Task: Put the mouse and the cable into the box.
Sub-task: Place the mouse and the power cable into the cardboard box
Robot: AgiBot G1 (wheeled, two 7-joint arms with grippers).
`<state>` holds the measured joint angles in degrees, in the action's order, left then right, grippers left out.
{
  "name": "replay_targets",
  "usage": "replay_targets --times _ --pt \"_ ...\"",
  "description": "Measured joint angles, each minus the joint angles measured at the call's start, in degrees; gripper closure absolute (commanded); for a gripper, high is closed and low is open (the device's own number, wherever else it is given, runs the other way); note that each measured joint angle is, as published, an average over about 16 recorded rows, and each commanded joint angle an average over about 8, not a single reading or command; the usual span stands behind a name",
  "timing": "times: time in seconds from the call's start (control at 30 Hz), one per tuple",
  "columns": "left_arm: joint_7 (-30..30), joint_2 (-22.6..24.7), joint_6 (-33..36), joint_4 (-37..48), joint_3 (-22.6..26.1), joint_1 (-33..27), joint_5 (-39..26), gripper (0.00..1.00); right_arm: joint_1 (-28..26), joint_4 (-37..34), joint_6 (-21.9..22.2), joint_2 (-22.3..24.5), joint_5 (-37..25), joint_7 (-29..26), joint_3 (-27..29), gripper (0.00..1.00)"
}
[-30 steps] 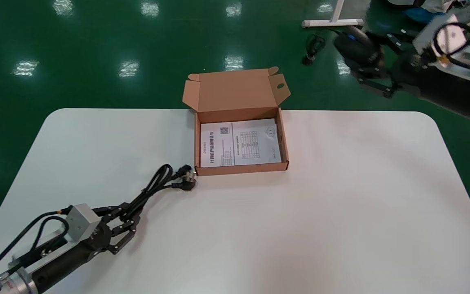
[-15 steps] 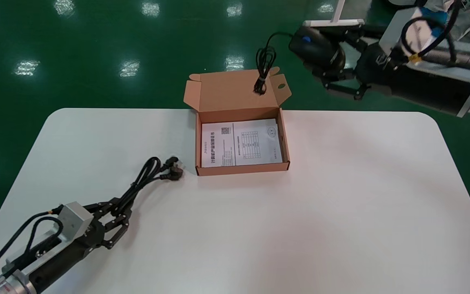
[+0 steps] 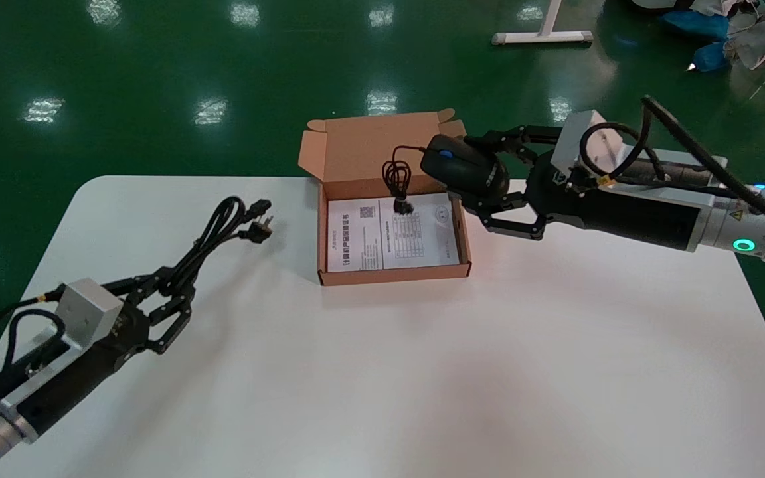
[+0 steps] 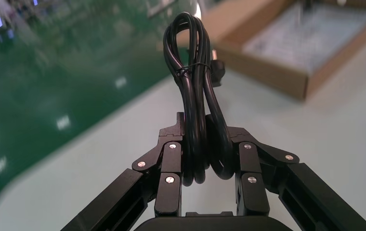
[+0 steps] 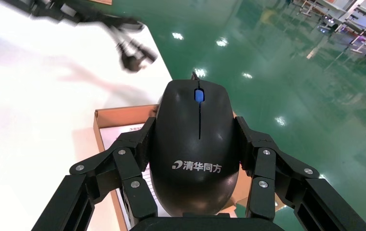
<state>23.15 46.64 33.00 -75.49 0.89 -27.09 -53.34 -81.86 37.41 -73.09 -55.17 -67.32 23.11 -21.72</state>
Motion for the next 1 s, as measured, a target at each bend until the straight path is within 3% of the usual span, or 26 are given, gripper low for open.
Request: replay_targets --times 0.43,0.93,1.0 --pt "-0.79 -1.4 0.61 -1.04 1.46 -6.36 -1.5 1.0 0.7 -5.05 0.68 -3.63 -2.03 4.11 -1.65 1.0" --pt "-1.32 -1.91 -0.3 -1.49 2.47 -7.86 -2.92 1.0 -1.14 -19.28 5.01 -11.02 -3.81 14.67 -2.45 1.0" --pt "-1.39 -1.95 -0.42 -1.54 2.59 -7.97 -3.08 1.0 -1.57 -21.25 5.49 -11.9 -3.81 16.06 -2.4 0.91"
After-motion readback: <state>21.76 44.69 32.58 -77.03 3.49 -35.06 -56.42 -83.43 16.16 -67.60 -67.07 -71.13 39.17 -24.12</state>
